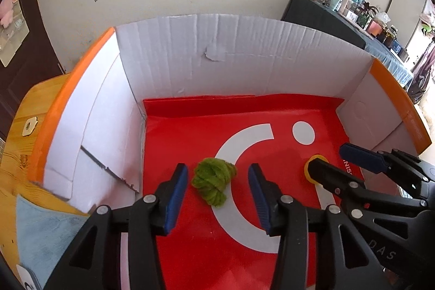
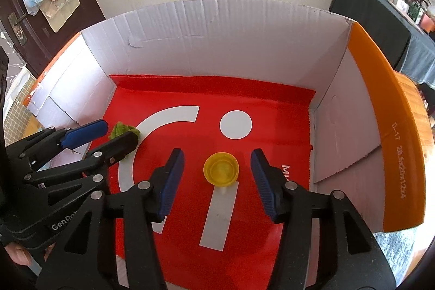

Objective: Organize objects
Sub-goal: 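Open the left gripper to drop the yarn ball while the right gripper releases the yellow lid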

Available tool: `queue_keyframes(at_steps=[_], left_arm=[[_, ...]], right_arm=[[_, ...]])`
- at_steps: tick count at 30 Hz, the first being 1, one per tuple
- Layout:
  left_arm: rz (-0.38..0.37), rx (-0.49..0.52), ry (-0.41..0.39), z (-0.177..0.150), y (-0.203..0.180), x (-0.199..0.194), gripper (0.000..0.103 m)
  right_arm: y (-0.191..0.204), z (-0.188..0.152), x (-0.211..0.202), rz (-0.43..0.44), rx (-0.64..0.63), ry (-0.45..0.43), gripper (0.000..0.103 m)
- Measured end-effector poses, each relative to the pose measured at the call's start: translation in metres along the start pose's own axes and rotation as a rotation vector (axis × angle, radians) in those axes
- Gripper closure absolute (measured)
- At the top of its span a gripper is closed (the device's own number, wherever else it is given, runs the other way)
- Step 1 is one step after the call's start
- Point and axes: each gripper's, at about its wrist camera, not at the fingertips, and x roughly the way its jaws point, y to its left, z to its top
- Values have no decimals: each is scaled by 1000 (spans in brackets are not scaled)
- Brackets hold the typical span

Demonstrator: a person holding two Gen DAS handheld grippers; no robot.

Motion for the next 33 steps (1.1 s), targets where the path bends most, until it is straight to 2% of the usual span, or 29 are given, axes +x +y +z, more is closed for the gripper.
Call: queue_keyframes(at_steps=[2, 8, 14, 17, 20, 24, 29, 31, 33], left_arm=[[3, 1, -3, 2, -2, 0, 49], [12, -5, -28, 2, -4, -8, 47], [26, -9, -56, -3, -3, -21, 46], [34, -3, -74, -4, -6, -28, 40], [40, 1, -90, -7, -8, -34, 39], [46, 2, -108, -10, -11, -42, 33], [57, 11, -123, -16, -14, -49, 33], [51, 11, -126, -18, -14, -52, 32], [44, 11, -132, -21, -14, -56, 27]], right_arm=[[5, -1, -1, 1, -2, -2, 53], [8, -6, -12, 5, -11, -29, 48], [18, -11, -31, 3, -40, -94, 41], [22, -15, -42, 2, -53, -131, 40], [27, -18, -50, 3, -59, -164, 37], [29, -24, -58, 0, -67, -191, 34], [29, -33, -66, 10, -61, -214, 32], [29, -36, -70, 14, -60, -224, 28], [30, -39, -74, 24, -58, -237, 23]])
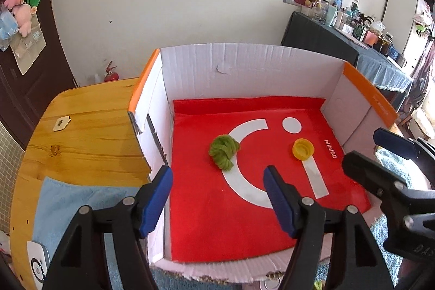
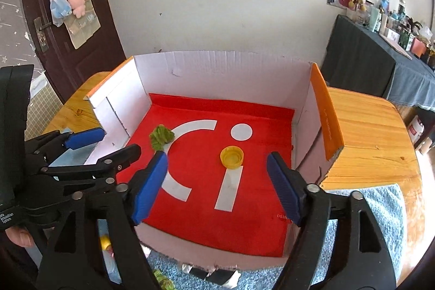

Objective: Organize objects
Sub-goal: 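Withdraw both grippers from the box back over the towel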

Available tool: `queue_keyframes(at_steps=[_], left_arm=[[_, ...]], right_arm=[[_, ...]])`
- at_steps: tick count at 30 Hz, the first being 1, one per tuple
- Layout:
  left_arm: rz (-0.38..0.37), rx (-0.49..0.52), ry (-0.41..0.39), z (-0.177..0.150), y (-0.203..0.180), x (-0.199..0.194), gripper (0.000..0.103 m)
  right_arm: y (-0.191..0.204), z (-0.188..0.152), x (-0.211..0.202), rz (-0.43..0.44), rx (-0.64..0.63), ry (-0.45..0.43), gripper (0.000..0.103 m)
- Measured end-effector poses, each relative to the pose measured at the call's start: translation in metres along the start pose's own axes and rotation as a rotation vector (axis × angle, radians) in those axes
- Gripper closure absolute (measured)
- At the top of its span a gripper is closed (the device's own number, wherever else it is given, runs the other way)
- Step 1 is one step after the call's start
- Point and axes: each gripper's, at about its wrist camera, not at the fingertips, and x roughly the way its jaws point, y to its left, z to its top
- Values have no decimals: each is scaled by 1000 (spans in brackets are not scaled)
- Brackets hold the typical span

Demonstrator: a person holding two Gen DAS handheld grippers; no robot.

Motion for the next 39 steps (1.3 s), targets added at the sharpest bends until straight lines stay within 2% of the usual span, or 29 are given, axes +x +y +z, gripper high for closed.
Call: queue_keyframes(at_steps=[3, 13, 15, 21, 24, 27, 39], left_arm=[[12, 6, -27, -5, 0, -10, 21], [28, 14, -54, -15, -1, -27, 19], [28, 11, -56, -17, -1, -29, 12], [37, 18, -88, -27, -2, -41, 3], [43, 28, -98, -32, -3, -45, 2], [42, 36, -95, -36, -4, -46, 1], [25, 17, -70, -58, 0, -51, 0]], right_arm=[[2, -3, -8, 13, 0, -22, 22], [7, -14, -25, -1, -12, -59, 15], [7, -17, -27, 1, -14, -62, 13], [7, -27, -30, 9, -11, -61, 9], [8, -32, -32, 12, -10, -67, 8], [9, -38, -35, 13, -11, -74, 2], [13, -57, -46, 16, -8, -86, 1]])
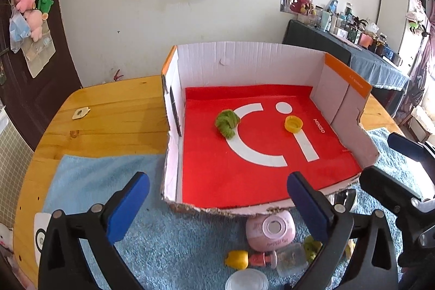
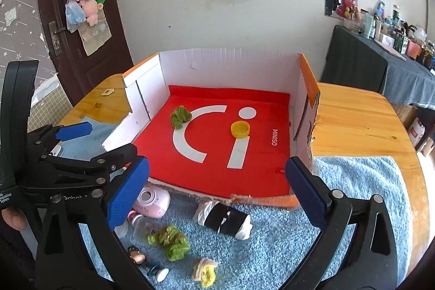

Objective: Organize objects
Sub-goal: 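Withdraw both grippers from the box back over the towel, then grasp the clear round lid with the left gripper while the right gripper grasps the yellow plush toy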

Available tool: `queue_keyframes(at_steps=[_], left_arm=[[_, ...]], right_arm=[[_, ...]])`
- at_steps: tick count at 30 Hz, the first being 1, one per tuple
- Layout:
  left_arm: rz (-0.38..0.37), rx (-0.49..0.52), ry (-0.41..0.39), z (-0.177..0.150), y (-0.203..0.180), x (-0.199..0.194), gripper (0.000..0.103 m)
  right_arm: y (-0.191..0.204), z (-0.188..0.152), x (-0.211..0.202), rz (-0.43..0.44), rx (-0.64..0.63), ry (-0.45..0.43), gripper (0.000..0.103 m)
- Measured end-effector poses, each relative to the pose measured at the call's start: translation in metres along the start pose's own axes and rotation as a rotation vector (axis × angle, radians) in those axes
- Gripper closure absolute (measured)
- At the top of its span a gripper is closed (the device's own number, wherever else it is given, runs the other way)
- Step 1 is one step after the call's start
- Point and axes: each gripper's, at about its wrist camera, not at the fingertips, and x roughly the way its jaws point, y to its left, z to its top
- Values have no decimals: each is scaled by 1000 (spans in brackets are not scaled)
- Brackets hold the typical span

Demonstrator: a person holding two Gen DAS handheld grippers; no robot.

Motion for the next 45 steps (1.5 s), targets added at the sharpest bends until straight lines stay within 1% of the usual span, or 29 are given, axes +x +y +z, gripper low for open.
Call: queue_keyframes(at_steps=[16, 31, 38, 44, 45], left_arm=[[-32, 11, 32, -38, -5, -8, 0], [-42, -2, 62, -75, -7, -12, 0], [-49, 2, 75, -88, -9, -12, 0], [-52, 0, 73, -92, -10, -12, 0], [-54, -1, 70, -93, -10, -12, 3]], right_arm=[[4, -34, -8, -4, 5, 43, 0], [7, -68, -14, -14, -1, 76, 0], [5, -80, -14, -14, 4, 90, 0], [3, -86, -14, -24, 8, 92, 0], [3, -87, -14, -28, 7, 90, 1]])
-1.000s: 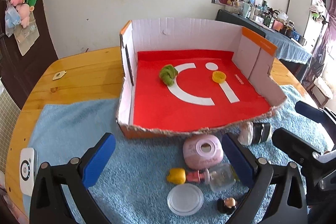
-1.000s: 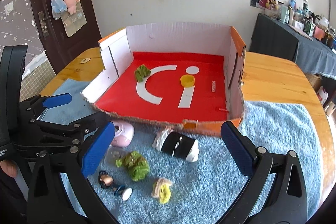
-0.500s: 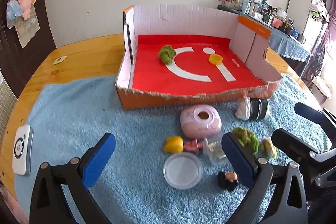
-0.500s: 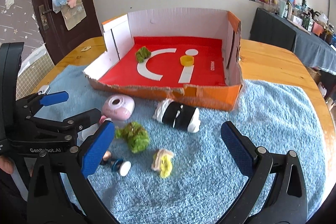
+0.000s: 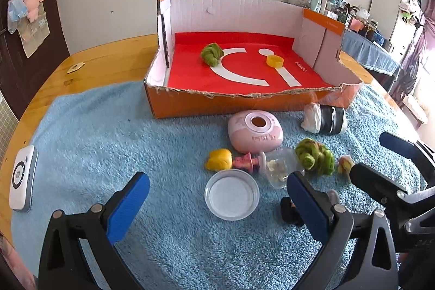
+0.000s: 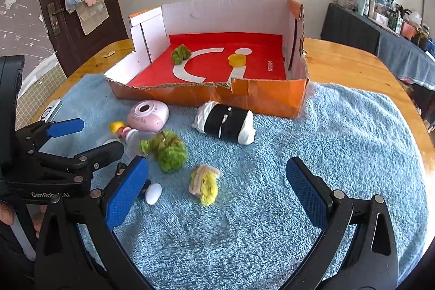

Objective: Organize objects
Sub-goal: 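Grasp the clear round lid with the left gripper while the right gripper grasps the yellow plush toy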

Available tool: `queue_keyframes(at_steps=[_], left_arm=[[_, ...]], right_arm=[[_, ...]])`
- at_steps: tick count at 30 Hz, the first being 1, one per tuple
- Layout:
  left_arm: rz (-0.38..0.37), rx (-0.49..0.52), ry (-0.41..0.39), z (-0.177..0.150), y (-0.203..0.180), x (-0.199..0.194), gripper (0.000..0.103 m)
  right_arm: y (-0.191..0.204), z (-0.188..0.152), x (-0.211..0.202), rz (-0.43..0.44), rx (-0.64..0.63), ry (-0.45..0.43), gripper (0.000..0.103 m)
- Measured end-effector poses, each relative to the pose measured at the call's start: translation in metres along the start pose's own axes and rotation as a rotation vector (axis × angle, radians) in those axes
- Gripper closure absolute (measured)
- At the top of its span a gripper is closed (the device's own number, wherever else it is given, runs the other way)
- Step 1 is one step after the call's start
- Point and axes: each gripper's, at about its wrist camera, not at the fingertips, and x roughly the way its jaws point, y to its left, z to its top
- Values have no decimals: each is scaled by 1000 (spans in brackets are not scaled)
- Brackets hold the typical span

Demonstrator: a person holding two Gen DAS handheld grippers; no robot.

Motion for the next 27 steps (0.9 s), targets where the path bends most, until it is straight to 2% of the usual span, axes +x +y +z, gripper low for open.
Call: queue_keyframes(at_steps=[2, 4, 7, 15, 20, 25, 27], left_arm=[[-8, -1, -2, -1, 1, -1, 7], [-21, 2, 6, -2, 0, 0, 11], [-32, 13, 15, -4, -1, 1, 17], [-74, 2, 22, -7, 1, 1, 28], [-83, 3, 21, -10, 1, 0, 29], [-96, 4, 22, -13, 2, -1, 34], [-99, 2, 22, -14, 2, -1, 41]], right_arm=[[1, -2, 0, 1, -3, 0, 4], [1, -3, 1, 3, -5, 8, 21], [2, -6, 3, 10, -7, 26, 36], [3, -13, 9, 37, -2, 56, 61], [3, -17, 12, 48, 2, 67, 70], [5, -18, 12, 50, -4, 71, 75], [5, -18, 12, 50, -4, 72, 77]])
